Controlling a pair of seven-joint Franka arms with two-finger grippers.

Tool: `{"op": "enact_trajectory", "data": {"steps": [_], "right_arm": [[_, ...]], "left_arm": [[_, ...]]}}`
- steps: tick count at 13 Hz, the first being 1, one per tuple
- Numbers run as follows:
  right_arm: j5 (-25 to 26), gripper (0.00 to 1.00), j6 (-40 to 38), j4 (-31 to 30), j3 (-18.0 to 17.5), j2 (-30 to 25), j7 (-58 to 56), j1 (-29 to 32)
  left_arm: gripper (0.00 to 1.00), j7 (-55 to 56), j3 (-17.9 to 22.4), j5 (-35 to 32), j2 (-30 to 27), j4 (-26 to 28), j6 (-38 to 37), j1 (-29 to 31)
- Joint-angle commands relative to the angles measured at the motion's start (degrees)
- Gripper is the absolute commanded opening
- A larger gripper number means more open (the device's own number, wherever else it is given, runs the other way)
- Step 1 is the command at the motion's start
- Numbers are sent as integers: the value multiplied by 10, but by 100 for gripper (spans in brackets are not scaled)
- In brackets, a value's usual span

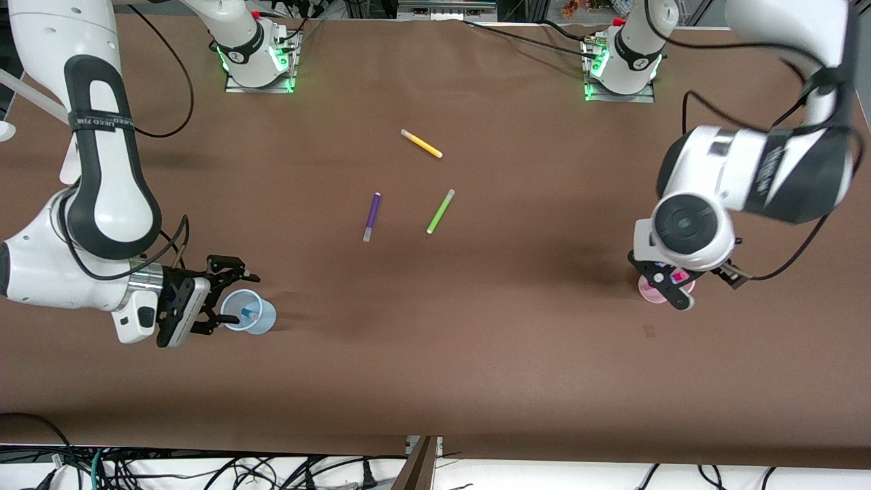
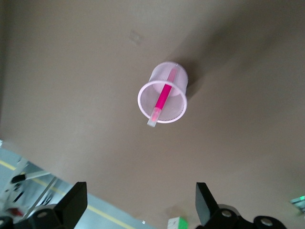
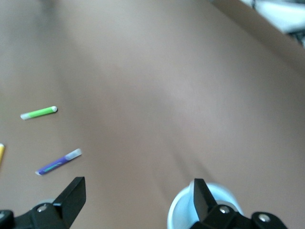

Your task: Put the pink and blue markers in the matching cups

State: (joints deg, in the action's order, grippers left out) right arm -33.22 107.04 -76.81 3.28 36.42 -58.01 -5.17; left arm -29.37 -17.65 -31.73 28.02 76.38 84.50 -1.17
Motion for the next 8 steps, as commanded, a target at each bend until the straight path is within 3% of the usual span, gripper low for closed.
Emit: {"op": "enact_trajectory", "data": {"steps": [1, 4, 5, 8], "right_arm": [[69, 100, -47, 18, -3, -23, 163, 0], [168, 100, -117, 53, -8, -34, 311, -7], [200, 100, -141, 55, -7, -40, 356, -8], [268, 100, -198, 54, -6, -85, 474, -27]], "left_arm": [[100, 3, 2, 124, -16, -49, -7, 34], [100, 20, 33, 187, -63, -41, 0, 36], [100, 47, 65, 239, -95, -20, 2, 31], [100, 202, 96, 273, -195, 115, 84, 29]]}}
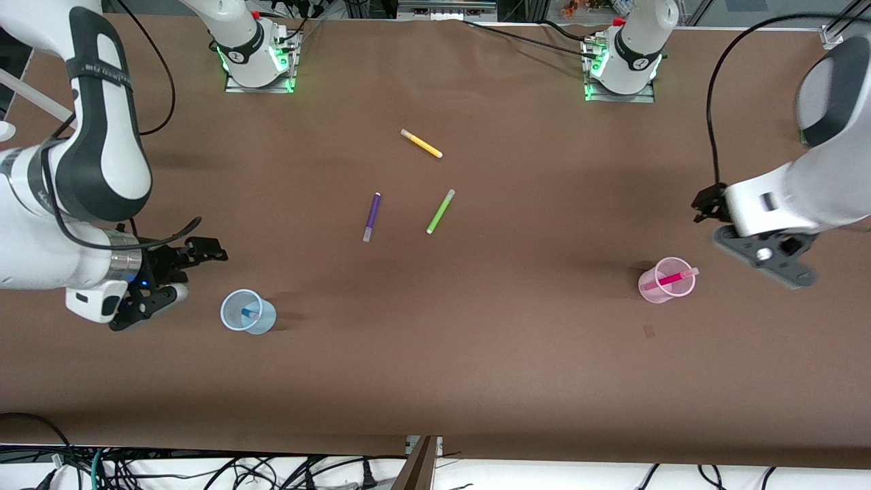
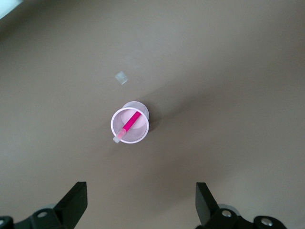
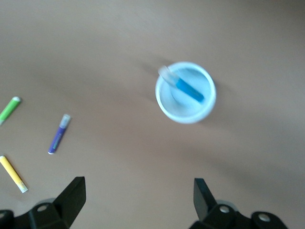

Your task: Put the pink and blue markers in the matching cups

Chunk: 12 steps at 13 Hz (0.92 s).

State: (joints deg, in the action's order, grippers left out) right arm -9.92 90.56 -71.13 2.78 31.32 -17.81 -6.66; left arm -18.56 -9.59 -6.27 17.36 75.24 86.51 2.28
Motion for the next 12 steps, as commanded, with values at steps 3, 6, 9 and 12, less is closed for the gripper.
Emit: {"op": "enact_trajectory", "data": {"steps": [3, 6, 9, 12], "right_arm": [[57, 100, -48, -55, -2, -105, 117, -19], [71, 100, -49, -116, -1, -182, 112, -13], [123, 100, -72, -174, -1, -276, 113, -10], [122, 100, -69, -198, 0, -308, 111, 4]], "left_arm": [[100, 186, 31, 19, -187, 262, 195, -15], [100, 186, 27, 21, -202, 268, 163, -25], [100, 186, 31, 63, -199, 244, 158, -20], [100, 186, 31, 73, -198, 244, 154, -5]]}}
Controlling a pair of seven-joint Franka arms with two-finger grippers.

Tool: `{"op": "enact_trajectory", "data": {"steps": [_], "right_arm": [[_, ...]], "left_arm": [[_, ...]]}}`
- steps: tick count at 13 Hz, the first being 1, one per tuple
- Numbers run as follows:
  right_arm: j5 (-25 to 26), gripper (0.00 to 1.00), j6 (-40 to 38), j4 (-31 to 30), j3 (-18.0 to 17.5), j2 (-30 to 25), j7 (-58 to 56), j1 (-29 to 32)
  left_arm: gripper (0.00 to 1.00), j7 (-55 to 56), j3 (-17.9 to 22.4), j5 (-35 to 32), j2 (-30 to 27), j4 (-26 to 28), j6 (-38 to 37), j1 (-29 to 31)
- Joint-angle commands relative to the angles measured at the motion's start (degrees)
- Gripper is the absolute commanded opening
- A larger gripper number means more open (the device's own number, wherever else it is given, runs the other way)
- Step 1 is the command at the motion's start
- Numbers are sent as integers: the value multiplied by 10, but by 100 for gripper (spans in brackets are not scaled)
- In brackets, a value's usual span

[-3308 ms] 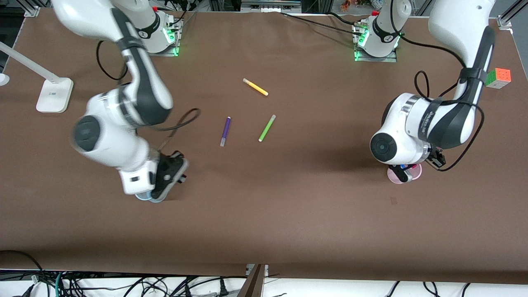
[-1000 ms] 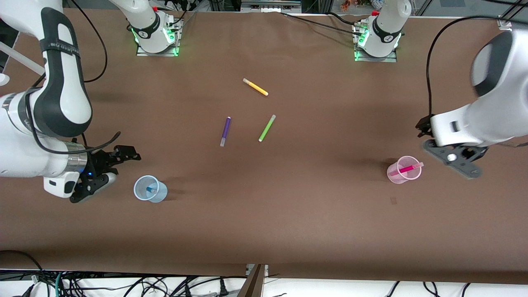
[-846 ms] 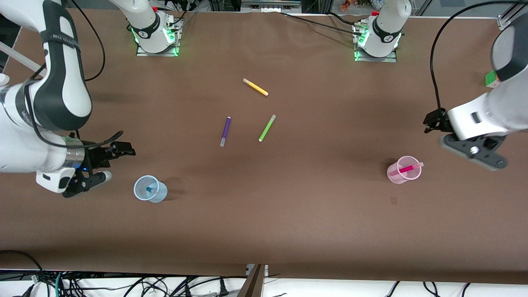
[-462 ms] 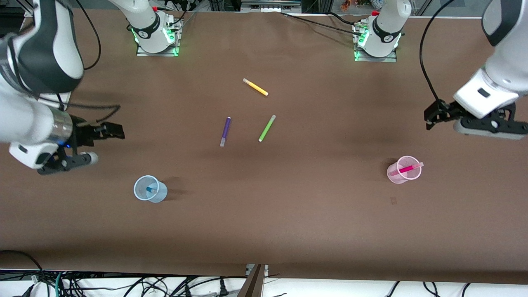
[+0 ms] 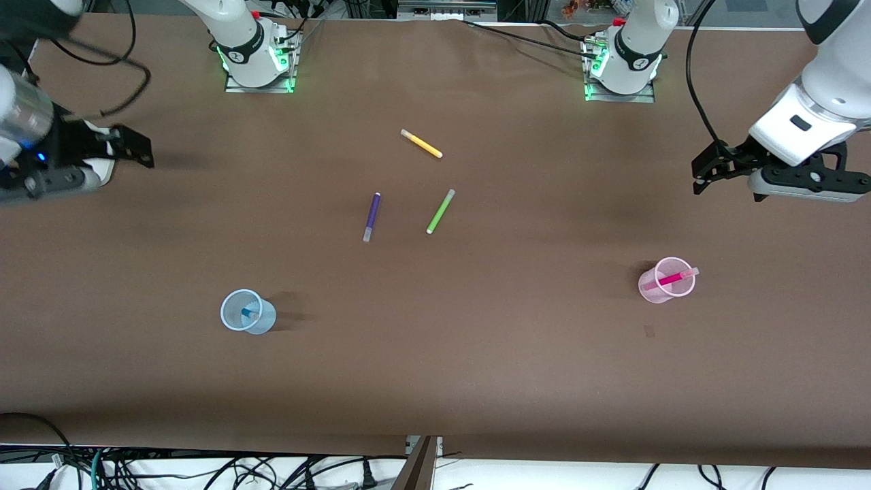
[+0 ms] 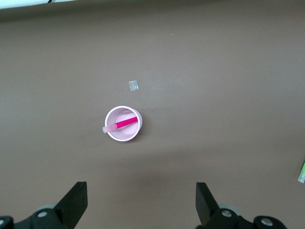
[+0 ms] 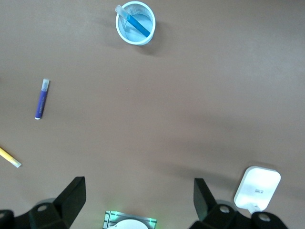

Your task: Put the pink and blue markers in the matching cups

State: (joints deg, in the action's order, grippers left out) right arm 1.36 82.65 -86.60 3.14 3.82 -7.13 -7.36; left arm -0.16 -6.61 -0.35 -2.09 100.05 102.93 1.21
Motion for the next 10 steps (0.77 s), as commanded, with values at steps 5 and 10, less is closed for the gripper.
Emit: {"op": "enact_trajectory", "data": {"steps": [5, 10], "right_arm": [[6, 100, 12, -58, -2, -37, 9, 13], [5, 100, 1, -42, -2, -28, 5, 16]], "left_arm": [[100, 3, -3, 7, -1, -17, -40, 6], [100, 3, -4, 7, -1, -23, -43, 6]]}}
